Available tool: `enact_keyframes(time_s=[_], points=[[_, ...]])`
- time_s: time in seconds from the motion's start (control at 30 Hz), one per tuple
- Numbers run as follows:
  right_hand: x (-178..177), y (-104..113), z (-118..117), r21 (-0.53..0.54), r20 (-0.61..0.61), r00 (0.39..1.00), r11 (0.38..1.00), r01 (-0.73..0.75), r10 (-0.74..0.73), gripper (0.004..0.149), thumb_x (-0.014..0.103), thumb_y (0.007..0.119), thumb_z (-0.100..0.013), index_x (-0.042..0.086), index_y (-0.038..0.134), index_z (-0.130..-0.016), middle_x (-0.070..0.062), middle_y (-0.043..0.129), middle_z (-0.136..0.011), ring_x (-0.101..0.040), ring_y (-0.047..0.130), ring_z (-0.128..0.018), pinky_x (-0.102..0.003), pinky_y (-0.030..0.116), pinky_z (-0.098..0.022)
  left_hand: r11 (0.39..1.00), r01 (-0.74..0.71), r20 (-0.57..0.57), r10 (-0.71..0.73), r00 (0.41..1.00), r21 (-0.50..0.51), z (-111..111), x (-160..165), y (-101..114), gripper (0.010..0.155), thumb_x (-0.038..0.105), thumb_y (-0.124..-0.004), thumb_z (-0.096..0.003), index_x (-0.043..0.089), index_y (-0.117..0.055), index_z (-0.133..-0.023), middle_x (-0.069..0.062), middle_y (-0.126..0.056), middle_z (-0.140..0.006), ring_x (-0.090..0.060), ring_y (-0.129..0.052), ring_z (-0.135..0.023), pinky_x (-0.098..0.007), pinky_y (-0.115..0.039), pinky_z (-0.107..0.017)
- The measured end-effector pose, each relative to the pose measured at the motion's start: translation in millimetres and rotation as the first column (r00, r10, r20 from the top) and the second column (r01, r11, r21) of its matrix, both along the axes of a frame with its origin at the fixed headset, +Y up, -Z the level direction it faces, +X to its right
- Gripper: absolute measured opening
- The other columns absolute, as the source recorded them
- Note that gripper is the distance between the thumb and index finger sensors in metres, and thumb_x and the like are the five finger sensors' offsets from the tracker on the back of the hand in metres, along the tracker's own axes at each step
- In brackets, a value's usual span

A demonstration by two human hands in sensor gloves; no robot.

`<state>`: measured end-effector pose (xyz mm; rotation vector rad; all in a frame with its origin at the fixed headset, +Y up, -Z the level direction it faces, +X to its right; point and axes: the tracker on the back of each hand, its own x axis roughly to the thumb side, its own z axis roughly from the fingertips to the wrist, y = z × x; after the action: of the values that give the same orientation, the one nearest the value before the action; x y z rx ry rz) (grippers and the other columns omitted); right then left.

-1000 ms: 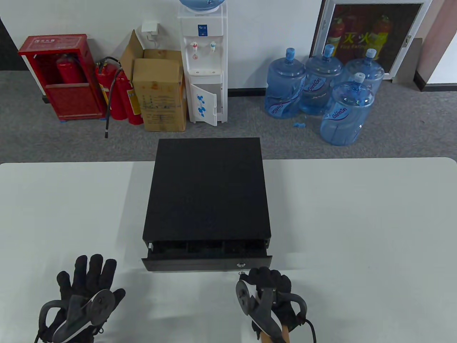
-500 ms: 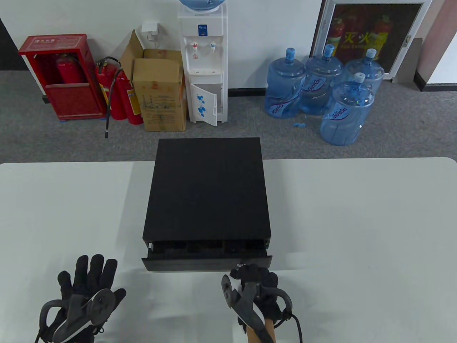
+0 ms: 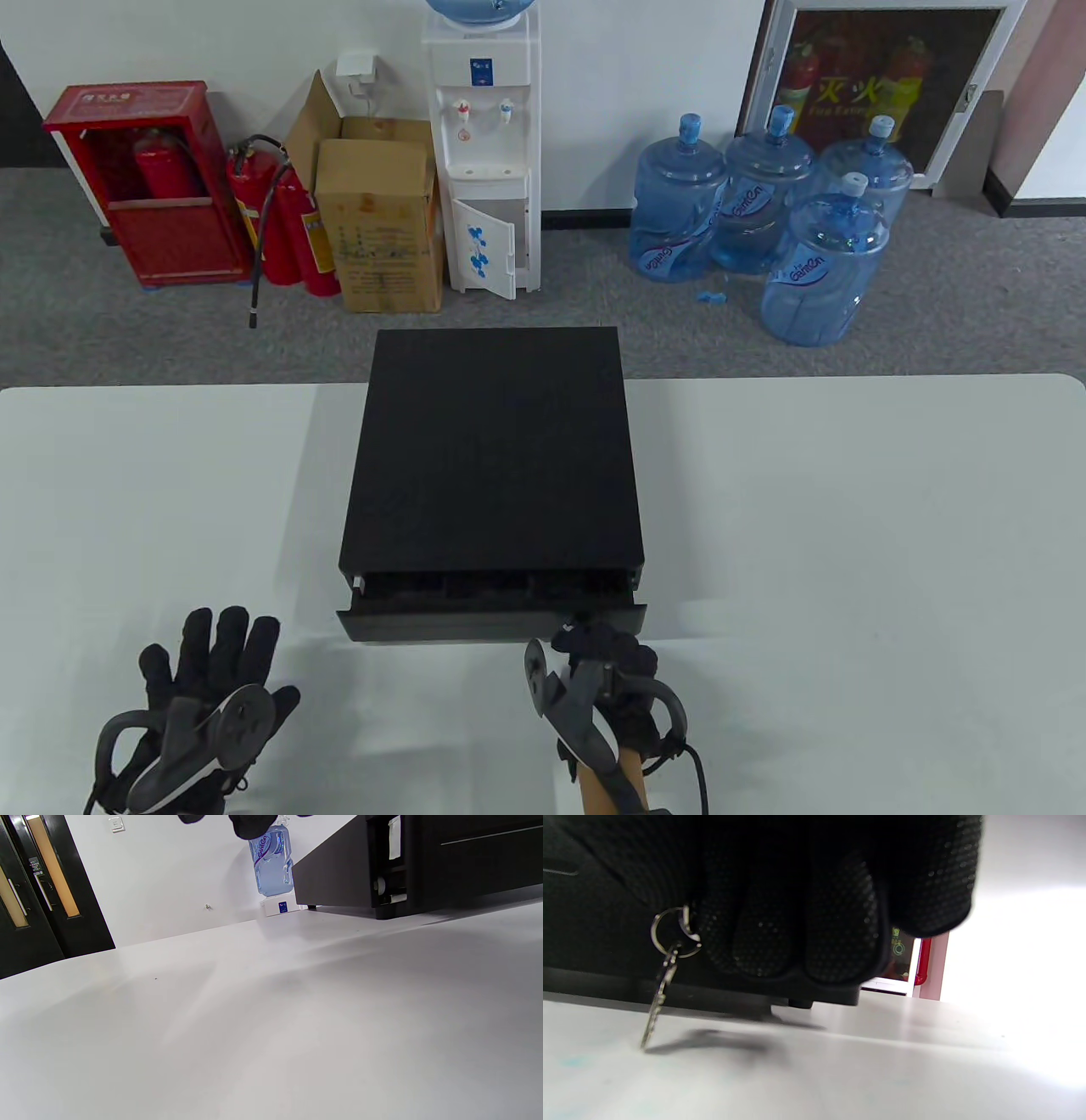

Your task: Close cash drawer

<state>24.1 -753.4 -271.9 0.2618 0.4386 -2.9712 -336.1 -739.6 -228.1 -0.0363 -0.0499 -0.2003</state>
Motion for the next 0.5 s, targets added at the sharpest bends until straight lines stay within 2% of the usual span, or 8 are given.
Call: enact_keyframes(time_s=[0.23,0.5], points=[[-0.1,-1.6,-11.3,-0.137,0.161,0.972,0.971,0.195,-0.172,0.039,0.054,0.073,-0.041,0.031,0.096,-0.063,0.002,0.104,-0.061,-0.017,0.106,-0.045,-0.044,0.088,-0.047,1.000,0.008,-0.001,-0.008,1.000,-0.003,-0.5,1.2,0.6,0.081,0.070,-0.044,-0.0503,0.032,-0.024,-0.119,-0.011,-0.031,-0.131,-0.045,-0.026,-0.120,-0.075,-0.031,-0.076],[-6.3,0.3,-26.9,-0.240,0.242,0.956,0.944,0.225,-0.166,0.045,0.051,0.071,-0.042,0.023,0.095,-0.068,0.000,0.102,-0.066,-0.019,0.104,-0.049,-0.046,0.087,-0.050,1.000,0.010,-0.004,-0.010,1.000,-0.006,-1.5,1.1,1.1,0.082,0.070,-0.043,-0.0502,0.032,-0.021,-0.119,-0.012,-0.026,-0.131,-0.046,-0.022,-0.120,-0.076,-0.030,-0.075]])
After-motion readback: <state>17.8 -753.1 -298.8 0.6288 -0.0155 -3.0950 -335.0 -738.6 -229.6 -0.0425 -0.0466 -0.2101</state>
